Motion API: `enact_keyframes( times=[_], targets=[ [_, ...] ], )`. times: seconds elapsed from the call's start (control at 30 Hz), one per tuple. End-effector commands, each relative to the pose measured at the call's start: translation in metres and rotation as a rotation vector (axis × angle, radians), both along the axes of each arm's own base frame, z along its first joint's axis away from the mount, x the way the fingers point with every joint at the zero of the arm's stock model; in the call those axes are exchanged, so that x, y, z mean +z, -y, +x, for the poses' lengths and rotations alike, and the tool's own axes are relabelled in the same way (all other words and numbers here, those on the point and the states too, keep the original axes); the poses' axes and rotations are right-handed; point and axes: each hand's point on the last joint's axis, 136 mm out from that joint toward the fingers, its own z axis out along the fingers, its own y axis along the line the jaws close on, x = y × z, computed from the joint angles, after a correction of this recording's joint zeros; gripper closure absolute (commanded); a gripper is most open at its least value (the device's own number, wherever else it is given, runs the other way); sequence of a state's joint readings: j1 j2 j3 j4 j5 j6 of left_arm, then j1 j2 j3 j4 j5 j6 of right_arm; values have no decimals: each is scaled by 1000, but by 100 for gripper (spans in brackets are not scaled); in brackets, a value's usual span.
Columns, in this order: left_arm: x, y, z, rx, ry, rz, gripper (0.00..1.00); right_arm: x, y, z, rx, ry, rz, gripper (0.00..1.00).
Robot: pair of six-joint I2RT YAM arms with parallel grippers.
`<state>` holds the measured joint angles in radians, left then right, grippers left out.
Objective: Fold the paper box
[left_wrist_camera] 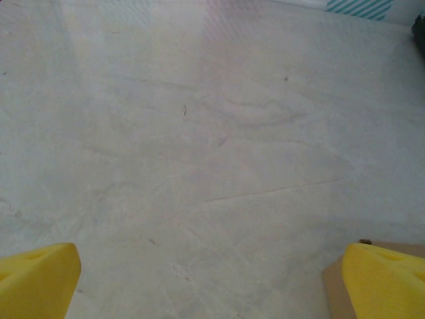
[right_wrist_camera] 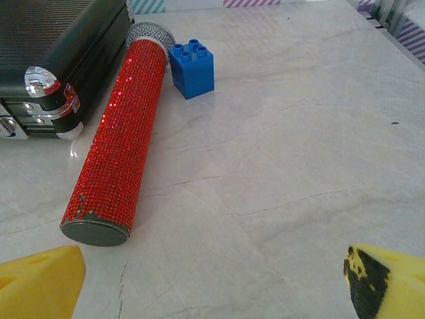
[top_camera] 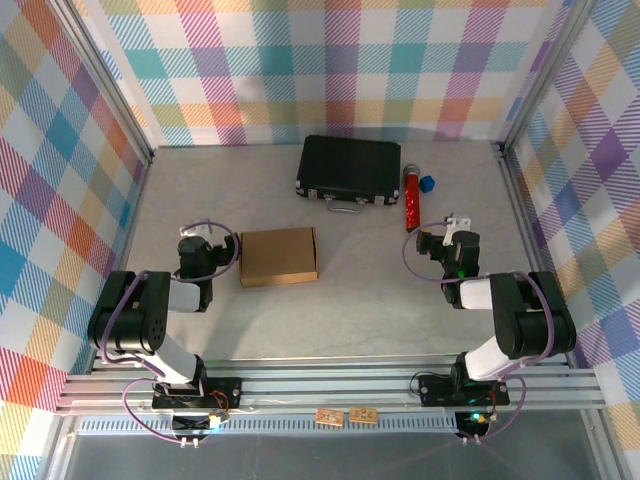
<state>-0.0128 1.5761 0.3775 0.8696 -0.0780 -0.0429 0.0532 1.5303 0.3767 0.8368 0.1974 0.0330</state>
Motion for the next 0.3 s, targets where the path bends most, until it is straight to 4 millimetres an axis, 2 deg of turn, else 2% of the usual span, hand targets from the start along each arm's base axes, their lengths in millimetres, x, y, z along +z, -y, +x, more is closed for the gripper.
enact_keyframes(
  times=[0.0, 0.27],
  targets=[
    [11, 7, 7, -39, 39, 8, 0, 11, 3, 6, -15, 42, 11, 1],
    [10, 7, 7, -37, 38, 11, 0, 12, 2, 7, -14, 42, 12, 1]
  ],
)
